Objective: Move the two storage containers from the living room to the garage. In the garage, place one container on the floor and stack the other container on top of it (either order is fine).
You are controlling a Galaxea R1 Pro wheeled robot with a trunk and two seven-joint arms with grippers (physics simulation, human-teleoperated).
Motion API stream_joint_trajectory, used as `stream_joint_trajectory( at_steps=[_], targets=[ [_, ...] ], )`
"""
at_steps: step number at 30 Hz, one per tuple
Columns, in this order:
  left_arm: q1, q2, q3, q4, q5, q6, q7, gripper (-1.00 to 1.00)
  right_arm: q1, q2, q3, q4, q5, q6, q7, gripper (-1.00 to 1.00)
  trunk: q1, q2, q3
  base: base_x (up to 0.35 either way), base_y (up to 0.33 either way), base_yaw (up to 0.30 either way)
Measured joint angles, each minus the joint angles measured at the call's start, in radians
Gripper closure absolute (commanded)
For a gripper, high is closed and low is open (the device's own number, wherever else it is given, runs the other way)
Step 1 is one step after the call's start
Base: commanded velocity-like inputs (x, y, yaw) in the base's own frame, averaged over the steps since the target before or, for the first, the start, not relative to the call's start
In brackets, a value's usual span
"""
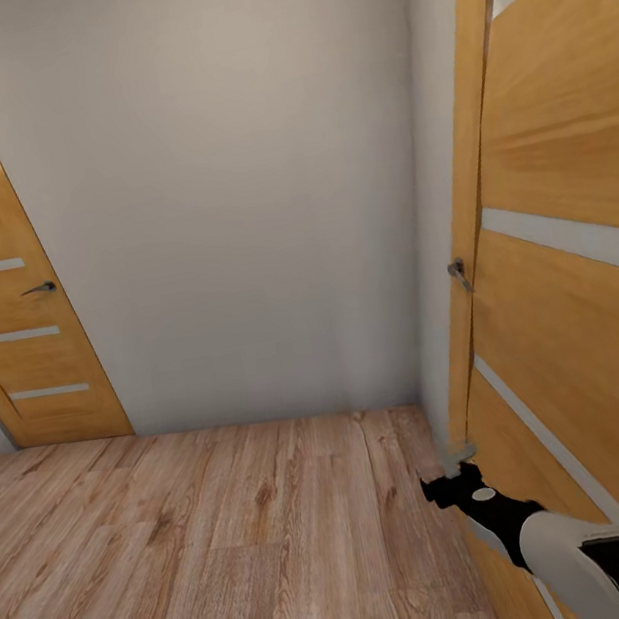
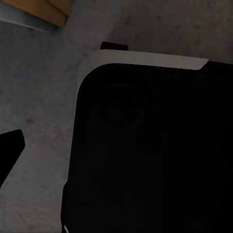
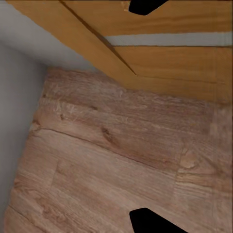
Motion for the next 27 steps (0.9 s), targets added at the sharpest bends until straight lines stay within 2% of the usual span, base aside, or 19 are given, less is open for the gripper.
stream_joint_trajectory(
  at_steps=[2,5,7,8,13,14,17,22,27],
  targets=[
    [0.0,0.0,0.0,0.0,0.0,0.0,0.001,-1.0,0.016,-0.021,0.0,0.026,-0.002,0.006,0.006,-1.0,0.0,0.0,0.0,0.0,0.0,0.0],
    [0.0,0.0,0.0,0.0,0.0,0.0,0.001,-1.0,0.041,-0.069,0.0,0.037,0.012,0.014,0.015,-1.0,0.0,0.0,0.0,0.0,0.0,0.0],
    [0.0,0.0,0.0,0.0,0.0,0.0,0.001,-1.0,0.062,-0.08,0.0,0.04,0.034,0.016,0.019,-1.0,0.0,0.0,0.0,0.0,0.0,0.0],
    [0.0,0.0,0.0,0.0,0.0,0.0,0.001,-1.0,0.091,-0.083,0.0,0.041,0.051,0.017,0.02,-1.0,0.0,0.0,0.0,0.0,0.0,0.0],
    [0.0,0.0,0.0,0.0,0.0,0.0,0.001,-1.0,0.324,-0.089,0.0,0.042,0.127,0.016,0.027,-1.0,0.0,0.0,0.0,0.0,0.0,0.0],
    [0.0,0.0,0.0,0.0,0.0,0.0,0.001,-1.0,0.342,-0.089,0.0,0.042,0.131,0.016,0.03,-1.0,0.0,0.0,0.0,0.0,0.0,0.0],
    [0.0,0.0,0.0,0.0,0.0,0.0,0.001,-1.0,0.446,-0.087,0.001,0.042,0.146,0.016,0.057,-1.0,0.0,0.0,0.0,0.0,0.0,0.0],
    [0.0,0.0,0.0,0.0,0.0,0.0,0.001,-1.0,0.553,-0.084,0.001,0.042,0.15,0.013,0.086,-1.0,0.0,0.0,0.0,0.0,0.0,0.0],
    [0.0,-0.001,0.0,0.0,0.0,0.0,0.001,-1.0,0.609,-0.083,-0.001,0.042,0.148,0.004,0.09,-1.0,0.0,0.0,0.0,0.0,0.0,0.0]
  ],
)
